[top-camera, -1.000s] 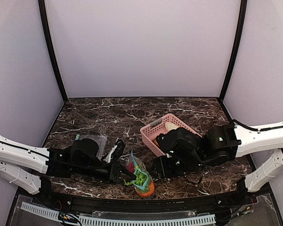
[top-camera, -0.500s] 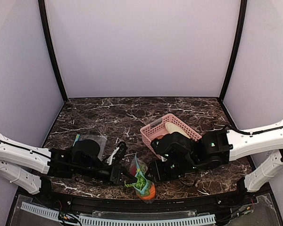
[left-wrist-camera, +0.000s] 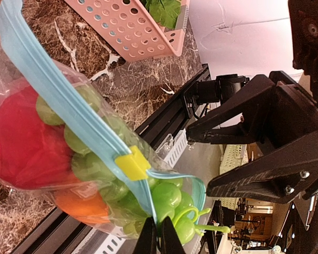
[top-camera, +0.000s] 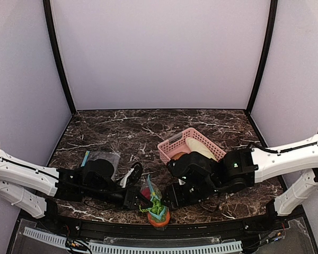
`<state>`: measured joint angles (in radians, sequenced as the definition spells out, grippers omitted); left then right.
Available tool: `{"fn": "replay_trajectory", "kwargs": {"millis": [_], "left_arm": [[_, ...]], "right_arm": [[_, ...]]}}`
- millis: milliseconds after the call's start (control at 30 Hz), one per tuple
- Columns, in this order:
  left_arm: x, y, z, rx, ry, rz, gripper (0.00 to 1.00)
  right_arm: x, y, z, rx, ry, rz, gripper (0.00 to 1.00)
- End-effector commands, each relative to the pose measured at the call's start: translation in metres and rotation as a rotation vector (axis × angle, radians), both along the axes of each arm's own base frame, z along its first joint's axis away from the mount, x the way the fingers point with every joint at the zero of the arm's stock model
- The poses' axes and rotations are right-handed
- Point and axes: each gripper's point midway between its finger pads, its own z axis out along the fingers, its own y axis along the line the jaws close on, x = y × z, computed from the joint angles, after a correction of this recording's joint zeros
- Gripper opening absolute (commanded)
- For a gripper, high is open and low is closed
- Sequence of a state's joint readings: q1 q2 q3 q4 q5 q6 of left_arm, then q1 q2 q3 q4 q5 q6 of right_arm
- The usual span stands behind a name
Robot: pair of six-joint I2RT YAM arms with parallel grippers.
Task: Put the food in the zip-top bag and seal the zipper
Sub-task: Pick up the zipper food storage bag at the center of the board.
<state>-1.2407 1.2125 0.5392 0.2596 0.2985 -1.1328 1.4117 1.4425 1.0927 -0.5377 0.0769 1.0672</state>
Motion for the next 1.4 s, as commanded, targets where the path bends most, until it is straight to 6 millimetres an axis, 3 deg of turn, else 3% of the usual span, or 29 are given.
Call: {"fn": "replay_trajectory", "kwargs": {"millis": [0, 233, 467, 600, 700, 767, 900, 1133, 1367], "left_arm": [[0.000, 0.002, -0.002, 0.000, -0.016, -0.010, 0.01], [-0.001, 0.003, -0.004, 0.007, -0.014, -0.014, 0.01], [-0.001, 0.002, -0.007, 0.015, -0.013, -0.016, 0.01], [0.000, 0.003, -0.010, 0.028, 0.001, -0.008, 0.17], [-0.001, 0.004, -0.014, 0.051, 0.009, -0.005, 0.48], [0.000, 0.006, -0.016, 0.070, 0.006, -0.003, 0.62], [-0.001, 0.005, -0.017, 0.095, 0.006, -0.013, 0.79], [-0.005, 0.009, -0.035, 0.179, 0.031, -0.039, 0.84], [-0.013, 0.019, -0.043, 0.287, 0.025, -0.092, 0.81]], "right_arm": [[-0.010, 0.003, -0.017, -0.040, 0.024, 0.032, 0.42], [-0.014, 0.008, -0.025, -0.064, 0.029, 0.049, 0.29], [-0.019, 0.021, -0.023, -0.018, 0.048, 0.083, 0.02], [-0.020, 0.027, -0.020, 0.011, 0.049, 0.083, 0.00], [-0.021, 0.028, -0.014, 0.024, 0.042, 0.086, 0.00], [-0.021, 0.029, -0.012, 0.028, 0.033, 0.087, 0.00], [-0.022, 0.032, -0.008, 0.031, 0.020, 0.095, 0.00], [-0.026, 0.039, 0.000, 0.038, -0.020, 0.117, 0.00], [-0.024, 0.039, 0.007, 0.057, -0.043, 0.105, 0.00]]}}
